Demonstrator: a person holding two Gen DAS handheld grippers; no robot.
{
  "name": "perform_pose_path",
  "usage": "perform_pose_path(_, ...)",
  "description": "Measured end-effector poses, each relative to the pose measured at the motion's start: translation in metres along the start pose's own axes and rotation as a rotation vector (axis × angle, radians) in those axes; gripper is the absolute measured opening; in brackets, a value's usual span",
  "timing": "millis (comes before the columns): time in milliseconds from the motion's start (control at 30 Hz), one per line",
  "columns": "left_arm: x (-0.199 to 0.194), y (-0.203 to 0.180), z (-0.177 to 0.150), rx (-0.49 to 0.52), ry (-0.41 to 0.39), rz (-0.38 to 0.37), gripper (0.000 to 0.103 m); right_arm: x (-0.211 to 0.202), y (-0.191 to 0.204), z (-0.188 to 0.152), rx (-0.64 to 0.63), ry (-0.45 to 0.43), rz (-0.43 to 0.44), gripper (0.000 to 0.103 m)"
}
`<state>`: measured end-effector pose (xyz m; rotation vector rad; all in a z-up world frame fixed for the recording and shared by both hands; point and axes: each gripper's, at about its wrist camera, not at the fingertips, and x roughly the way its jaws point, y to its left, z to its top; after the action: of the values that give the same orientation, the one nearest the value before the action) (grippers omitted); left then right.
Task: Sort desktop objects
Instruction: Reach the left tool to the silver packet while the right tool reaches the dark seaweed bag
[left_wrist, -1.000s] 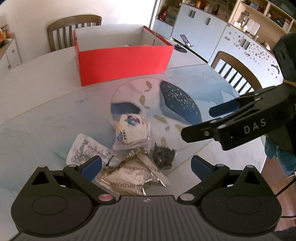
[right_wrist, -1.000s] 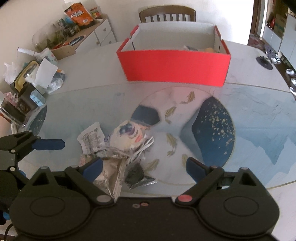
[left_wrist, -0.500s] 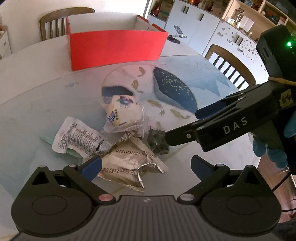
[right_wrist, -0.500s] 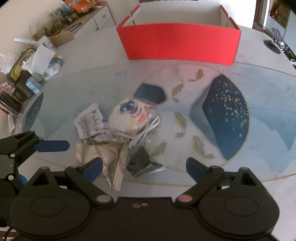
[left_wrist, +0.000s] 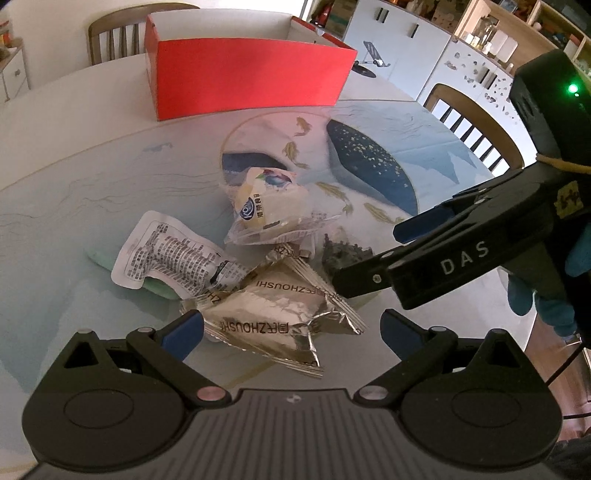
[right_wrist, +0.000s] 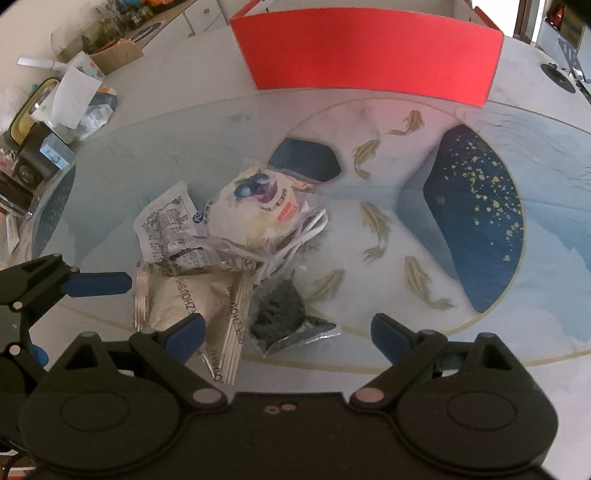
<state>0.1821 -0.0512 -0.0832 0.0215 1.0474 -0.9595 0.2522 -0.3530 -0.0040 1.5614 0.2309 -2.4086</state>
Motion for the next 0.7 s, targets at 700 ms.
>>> perform_pose_path(700,0.012,0.012,0.000,-0.012,0.006,0.010,0.081,0.021,-0.004,0.006,0.024,0.041,-0.003,0.094)
